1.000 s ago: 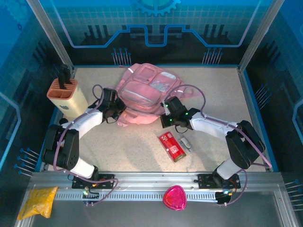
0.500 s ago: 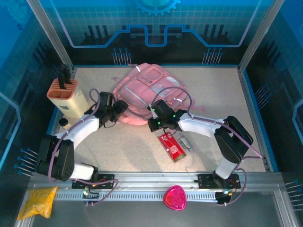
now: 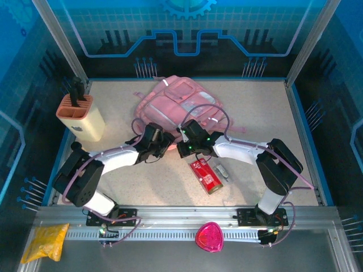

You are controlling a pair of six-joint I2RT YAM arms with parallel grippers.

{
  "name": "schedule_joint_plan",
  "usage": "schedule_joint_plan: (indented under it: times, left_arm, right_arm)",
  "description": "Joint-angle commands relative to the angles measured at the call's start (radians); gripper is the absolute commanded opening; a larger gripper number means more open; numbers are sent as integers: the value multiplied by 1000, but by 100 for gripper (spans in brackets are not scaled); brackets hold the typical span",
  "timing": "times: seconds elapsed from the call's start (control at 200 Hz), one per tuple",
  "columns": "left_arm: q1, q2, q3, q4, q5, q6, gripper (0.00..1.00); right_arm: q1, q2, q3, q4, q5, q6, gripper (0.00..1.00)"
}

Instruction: Pack books, pencil case, and school supplies into a backpack

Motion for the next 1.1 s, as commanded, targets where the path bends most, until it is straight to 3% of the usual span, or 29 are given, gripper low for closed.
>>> schedule_joint_plan:
  times: [0.0, 0.325, 0.535, 0.71, 0.845, 1.001, 1.036, 1.096]
  left_arm:
    - [-8, 55, 50, 55, -23, -25, 46]
    - [16, 13, 9, 27, -67, 55, 0]
    - [103, -65, -49, 6, -11, 122, 0]
    - [230, -118, -66, -52, 86, 218, 0]
    - [286, -149, -66, -93, 108, 274, 0]
    - [288, -164, -43, -116, 130, 315, 0]
    - [288, -167, -42, -116, 139, 325, 7]
    - [288, -181, -34, -146, 138, 342, 17]
  right_arm:
    - [10, 7, -23, 18, 17, -2, 0]
    - [-65, -64, -110, 30, 87, -10, 0]
    - [-156, -111, -180, 18, 81, -13, 0]
    - [-245, -120, -233, 37, 57, 14, 0]
    - [-234, -113, -210, 34, 22, 8, 0]
    - [-191, -134, -200, 34, -52, 14, 0]
    - [-191, -146, -174, 33, -68, 23, 0]
    - [-195, -174, -166, 27, -81, 30, 13]
